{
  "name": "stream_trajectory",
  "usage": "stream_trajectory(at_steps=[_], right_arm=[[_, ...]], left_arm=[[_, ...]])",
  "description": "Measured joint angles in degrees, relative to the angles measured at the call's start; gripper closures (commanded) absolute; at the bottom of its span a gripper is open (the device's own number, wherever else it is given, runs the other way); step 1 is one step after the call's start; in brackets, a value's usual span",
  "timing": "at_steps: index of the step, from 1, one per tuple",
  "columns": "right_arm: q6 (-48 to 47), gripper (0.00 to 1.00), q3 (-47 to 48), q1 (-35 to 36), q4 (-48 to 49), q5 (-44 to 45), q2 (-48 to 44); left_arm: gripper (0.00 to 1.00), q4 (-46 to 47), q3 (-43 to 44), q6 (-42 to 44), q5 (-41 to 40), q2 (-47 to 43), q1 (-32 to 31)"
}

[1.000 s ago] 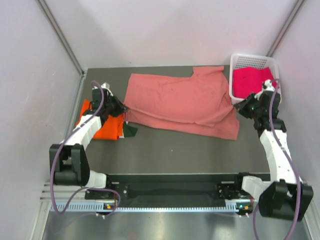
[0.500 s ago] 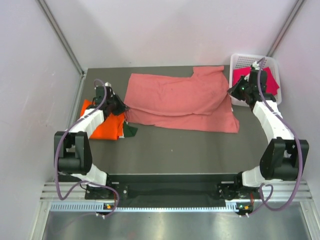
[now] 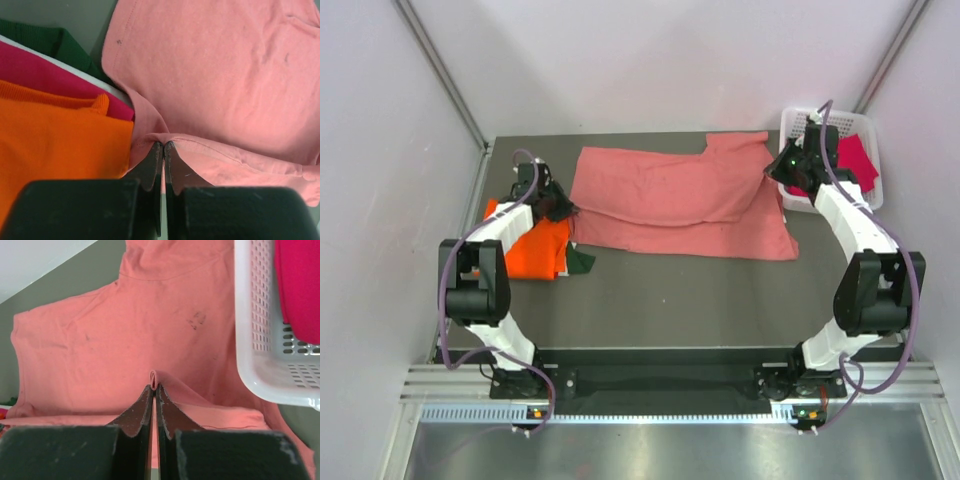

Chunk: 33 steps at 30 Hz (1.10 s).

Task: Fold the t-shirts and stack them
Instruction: Fold the tshirt

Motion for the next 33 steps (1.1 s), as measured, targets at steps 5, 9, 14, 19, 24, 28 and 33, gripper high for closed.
stream_trajectory(at_steps=[5,9,14,19,24,28,33], right_arm=[[0.00,1.00,2.69,0.66,-0.04,0.37,3.43],[-0.11,0.24,6.54,0.72,0.00,1.33,7.98],[-1.05,0.09,7.45,1.42,0.02,4.04,8.94],[-1.03,0.10,-1.75,2.14,2.95,5.53,0.20],[0.11,0.12,-14.58,2.49,6.40,6.08,-14.75],[1.86,0.14,-24.00,2.95,9.35,7.37,-24.81],[5.25,0.15,-35.76,3.06,10.84,10.43,-34.56]], left_arm=[[1.00,0.00,1.31,-0.02,-0.37,3.13,0.00],[0.69,0.00,2.67,0.02,-0.52,5.73,0.00],[0.29,0.07,4.55,0.07,0.31,6.34,-0.07],[0.23,-1.64,4.66,0.81,-1.42,2.25,-0.11],[0.16,-4.68,4.70,2.34,-3.63,-6.88,-0.31],[0.14,-9.18,5.88,3.91,-5.86,-12.90,-1.64],[0.01,-15.56,6.95,5.92,-10.82,-17.14,-3.65]])
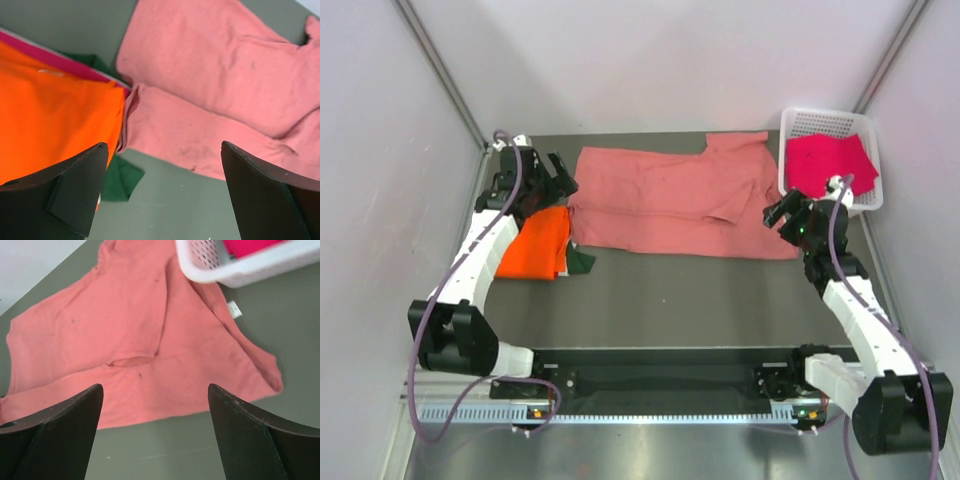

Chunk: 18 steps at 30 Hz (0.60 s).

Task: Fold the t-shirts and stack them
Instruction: Fold the tshirt

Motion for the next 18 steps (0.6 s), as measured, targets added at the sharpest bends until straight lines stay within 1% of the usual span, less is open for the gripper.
stream_trajectory(at_steps=[3,5,7,9,12,18], right_arm=[[1.90,0.18,-5.81,0.17,0.98,2.23,-4.04],[2.69,0.19,-8.22,0.20,1.97,3.39,-5.07],[3.30,0.21,-10.69,0.22,3.32,4.24,-5.33],[3.56,0.22,-12.92,0.22,5.05,5.01,-5.16],[3.78,0.24,-14.80,0.22,7.13,5.18,-4.24],[2.78,0.25,-19.89,0.85,14.08,4.94,-3.80]], left_arm=[[0.01,-3.32,-0.28,0.48,-3.17,-2.34,-0.90],[0.01,-4.35,-1.18,0.39,-5.55,-4.39,-2.38],[0.01,-4.44,-2.71,0.04,-8.76,-6.88,-6.56],[0.02,-3.82,-4.79,-0.44,-10.84,-9.31,-12.31],[0.03,-1.99,-8.74,-1.53,-11.23,-11.17,-18.23],[0.04,0.92,-14.67,-2.03,-12.28,-9.84,-20.20]])
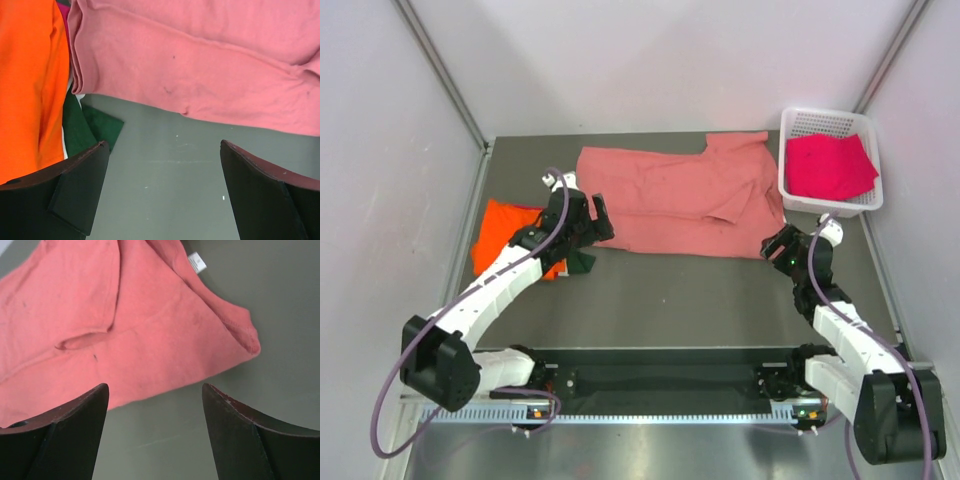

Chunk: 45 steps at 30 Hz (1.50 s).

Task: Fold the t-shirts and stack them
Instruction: Fold the tshirt

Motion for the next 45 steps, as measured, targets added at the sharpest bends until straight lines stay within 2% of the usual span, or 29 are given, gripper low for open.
stream_trajectory(at_steps=[8,26,34,39,42,45], right_arm=[[-2.05,0.25,-1.90,0.11,1.77,-0.09,-0.24],[-3.08,0.25,-1.95,0.11,4.13,0.13,-0.37],[-3.06,0.25,-1.95,0.11,4.63,0.07,1.03],[-3.06,0.25,-1.95,0.11,4.63,0.04,1.03],[-3.17,0.25,-1.95,0.11,4.59,0.00,1.01],[-3.43,0.25,-1.95,0.11,4.57,-0.04,0.81]], left_arm=[[0.05,5.27,-6.51,-0.07,0.00,0.92,-0.04],[0.10,8.15,-8.55,0.42,0.09,3.02,0.50],[0.15,8.33,-8.13,2.23,0.00,12.68,1.49],[0.16,8.31,-6.82,3.21,0.83,19.54,2.80],[0.14,8.55,-6.40,3.39,1.95,21.33,4.96],[0.12,10.12,-5.95,2.71,5.70,21.92,9.68]])
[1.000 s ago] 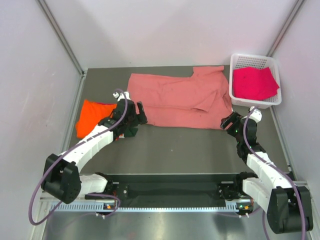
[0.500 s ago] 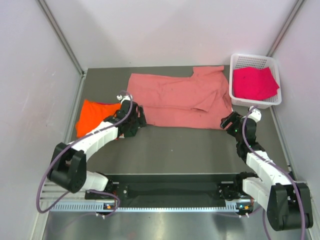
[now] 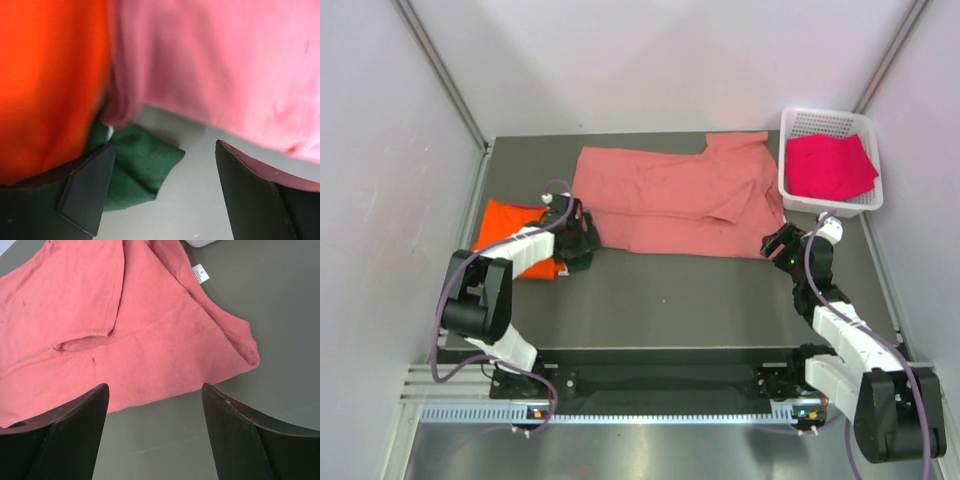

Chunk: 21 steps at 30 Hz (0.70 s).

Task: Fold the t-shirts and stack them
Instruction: Fold the tshirt

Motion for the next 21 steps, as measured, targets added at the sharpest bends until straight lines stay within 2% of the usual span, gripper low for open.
stream_trajectory(at_steps=[4,15,21], right_arm=[[-0.07,0.25,0.00,0.00,0.07,-0.13,-0.96],[-0.33,0.23,0.07,0.00,-0.31,-1.38,1.05],[-0.22,0.23,0.00,0.00,-2.19,0.96,-1.62]], left_arm=[[0.11,2.91,-0.50,-2.73,5.66,-0.26,7.13],[0.09,4.02,-4.15,-5.73,6.34,-5.18,19.45],[0.08,4.76,-5.57,-8.17,6.60,-6.91,24.33]])
